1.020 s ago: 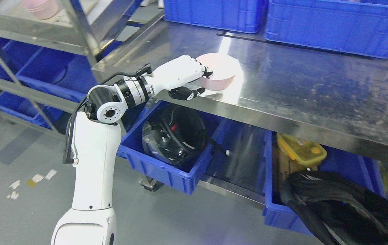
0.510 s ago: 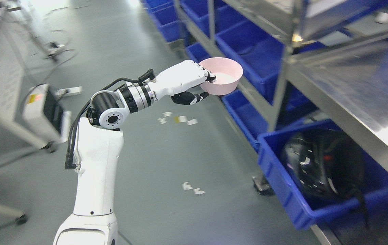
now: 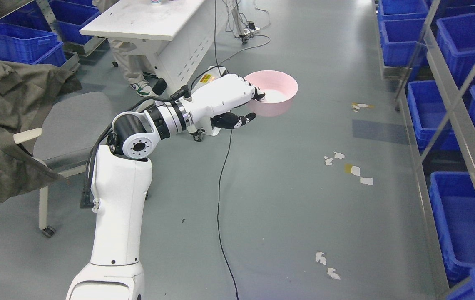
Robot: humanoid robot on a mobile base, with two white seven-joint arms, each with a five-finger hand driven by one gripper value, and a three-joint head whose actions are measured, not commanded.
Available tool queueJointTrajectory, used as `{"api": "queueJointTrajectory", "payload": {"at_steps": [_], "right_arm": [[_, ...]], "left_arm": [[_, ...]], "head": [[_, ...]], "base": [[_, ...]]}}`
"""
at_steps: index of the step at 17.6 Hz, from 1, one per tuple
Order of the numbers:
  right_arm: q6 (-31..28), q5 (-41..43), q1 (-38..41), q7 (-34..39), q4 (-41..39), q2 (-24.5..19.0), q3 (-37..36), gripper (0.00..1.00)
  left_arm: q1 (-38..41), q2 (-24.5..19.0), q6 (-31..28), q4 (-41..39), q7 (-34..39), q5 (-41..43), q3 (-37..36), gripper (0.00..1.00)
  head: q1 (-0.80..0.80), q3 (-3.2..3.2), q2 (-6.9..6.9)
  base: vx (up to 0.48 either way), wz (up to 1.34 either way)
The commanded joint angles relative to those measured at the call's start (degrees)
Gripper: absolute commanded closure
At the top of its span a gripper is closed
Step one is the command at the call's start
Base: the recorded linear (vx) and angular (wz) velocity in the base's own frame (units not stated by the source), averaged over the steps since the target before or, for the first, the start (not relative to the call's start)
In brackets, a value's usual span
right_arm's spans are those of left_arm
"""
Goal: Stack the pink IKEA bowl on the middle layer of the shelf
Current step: 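Hold the bowl in the left hand while the robot turns to the other shelf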
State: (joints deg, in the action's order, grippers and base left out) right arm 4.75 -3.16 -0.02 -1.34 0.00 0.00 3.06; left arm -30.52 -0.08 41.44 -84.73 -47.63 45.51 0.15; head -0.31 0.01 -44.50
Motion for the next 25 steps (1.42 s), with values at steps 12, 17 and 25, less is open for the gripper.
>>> {"api": "queueJointTrajectory", "payload": {"at_steps": [12,17,25], "right_arm": [[0.0,0.0,1.3,-0.2,-1.0,1.0,0.0,0.0],[0.0,0.0,1.3,-0.2,-1.0,1.0,0.0,0.0],[0.0,0.0,1.3,-0.2,-1.0,1.0,0.0,0.0]], "left_arm": [[0.9,-0.9,0.0,-0.4,-0.1,0.2,1.7,0.97],[2.0,-0.9,0.1,-0.4,0.0,0.0,-0.6,0.97],[2.7,-0.9,0.9,-0.4,-0.2,-0.2,-1.4,0.97]], "head": [[0.0,0.0,0.0],[0.0,0.0,0.0],[0.0,0.0,0.0]], "base": [[0.367,-0.2],[0.397,-0.1],[0.366,0.06]]}}
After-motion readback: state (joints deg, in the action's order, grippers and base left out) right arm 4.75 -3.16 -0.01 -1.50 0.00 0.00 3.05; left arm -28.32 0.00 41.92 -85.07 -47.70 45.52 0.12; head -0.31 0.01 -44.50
